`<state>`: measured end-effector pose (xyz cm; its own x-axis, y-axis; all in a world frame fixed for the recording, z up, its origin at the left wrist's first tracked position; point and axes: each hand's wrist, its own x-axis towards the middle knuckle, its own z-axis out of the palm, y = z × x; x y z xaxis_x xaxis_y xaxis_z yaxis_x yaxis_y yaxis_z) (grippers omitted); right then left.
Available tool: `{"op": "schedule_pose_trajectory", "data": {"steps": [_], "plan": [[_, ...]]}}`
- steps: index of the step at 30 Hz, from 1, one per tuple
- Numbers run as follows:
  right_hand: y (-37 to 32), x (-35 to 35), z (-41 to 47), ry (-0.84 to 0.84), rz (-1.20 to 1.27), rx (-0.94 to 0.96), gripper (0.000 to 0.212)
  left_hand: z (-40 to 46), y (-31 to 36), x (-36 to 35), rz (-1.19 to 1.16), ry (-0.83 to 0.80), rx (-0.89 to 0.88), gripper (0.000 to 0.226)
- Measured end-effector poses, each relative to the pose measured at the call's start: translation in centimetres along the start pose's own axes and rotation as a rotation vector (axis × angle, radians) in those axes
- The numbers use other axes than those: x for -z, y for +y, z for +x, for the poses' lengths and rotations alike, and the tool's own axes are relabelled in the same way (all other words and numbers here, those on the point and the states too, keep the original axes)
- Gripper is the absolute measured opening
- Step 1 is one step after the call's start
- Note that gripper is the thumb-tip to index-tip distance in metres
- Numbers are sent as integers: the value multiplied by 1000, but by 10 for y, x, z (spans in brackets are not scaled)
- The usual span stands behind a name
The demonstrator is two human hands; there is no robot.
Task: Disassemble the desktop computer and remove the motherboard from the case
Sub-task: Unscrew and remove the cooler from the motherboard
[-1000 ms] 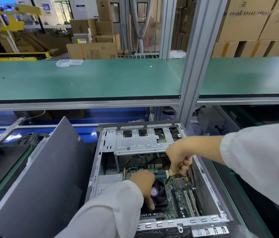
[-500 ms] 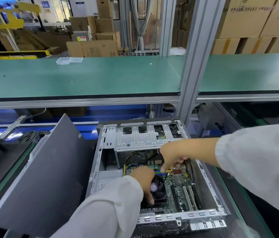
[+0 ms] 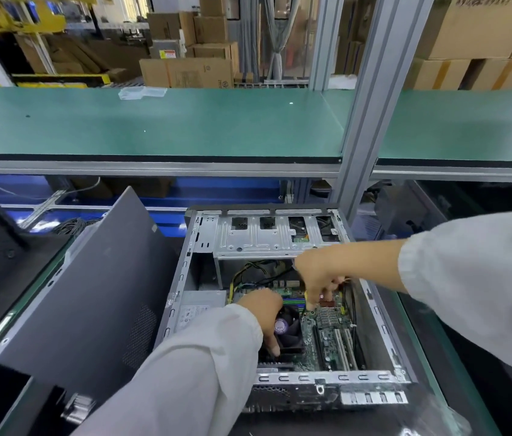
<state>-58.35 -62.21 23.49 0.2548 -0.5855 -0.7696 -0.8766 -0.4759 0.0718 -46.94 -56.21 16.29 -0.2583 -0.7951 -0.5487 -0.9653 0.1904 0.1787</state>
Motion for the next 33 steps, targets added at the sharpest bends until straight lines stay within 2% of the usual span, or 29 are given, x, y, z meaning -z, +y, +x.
{"op": "schedule_pose_trajectory", "data": {"steps": [2,3,4,5,6,8,9,10,11,12,13,15,17,18,19,20,21,24,25,26,27,28,30,32,33], "plan": [[11,11,8,-280,419,-240,37,0,0,-1,5,3,-11,59],[14,12,11,-326,488,-299,40,0,-1,-2,10,3,-14,59],[14,12,11,-333,444,-301,38,1,-1,-2,14,5,-14,59],[12,10,7,-277,252,-242,34,1,-1,-2,15,7,-17,59],[7,4,1,-150,-55,-133,28,1,-2,-2,15,8,-23,60],[-4,-8,-8,245,-761,168,12,1,-3,1,22,2,-35,61],[-8,-13,-12,394,-1011,291,14,1,-3,1,29,-4,-40,62],[-10,-15,-13,465,-1141,379,16,2,-3,1,36,-7,-43,62],[-10,-14,-12,449,-1163,382,15,2,-3,0,38,-6,-45,62],[-10,-11,-14,401,-1065,329,10,2,-4,-1,36,-1,-48,61],[-9,-6,-14,330,-860,229,11,2,-5,-1,33,8,-55,60],[-5,6,-13,79,-254,-40,35,5,-7,-2,33,29,-72,59],[0,18,-9,-207,316,-270,44,7,-8,-4,29,32,-79,59],[3,20,-7,-279,484,-342,43,8,-8,-5,26,32,-80,59],[5,20,-4,-294,520,-363,41,8,-8,-5,25,30,-81,59],[4,18,-5,-262,433,-326,37,9,-9,-5,26,28,-80,59],[1,13,-8,-157,227,-235,35,9,-9,-5,27,24,-79,59],[-16,-12,-17,328,-654,187,15,11,-9,-4,1,22,-76,62],[-21,-19,-21,417,-886,314,11,12,-8,-3,-17,22,-76,64],[-23,-24,-22,455,-1016,406,13,11,-8,-3,-25,22,-76,68],[-22,-24,-22,439,-1027,416,14,11,-8,-3,-22,19,-74,69],[-19,-23,-23,411,-921,353,13,10,-7,-2,-14,18,-70,66],[-7,-13,-20,306,-398,76,11,7,-7,-3,-4,20,-70,58],[9,-1,-14,-10,253,-232,27,7,-8,-4,-2,27,-78,59],[17,3,-12,-173,479,-334,32,8,-8,-5,2,31,-79,60]]}}
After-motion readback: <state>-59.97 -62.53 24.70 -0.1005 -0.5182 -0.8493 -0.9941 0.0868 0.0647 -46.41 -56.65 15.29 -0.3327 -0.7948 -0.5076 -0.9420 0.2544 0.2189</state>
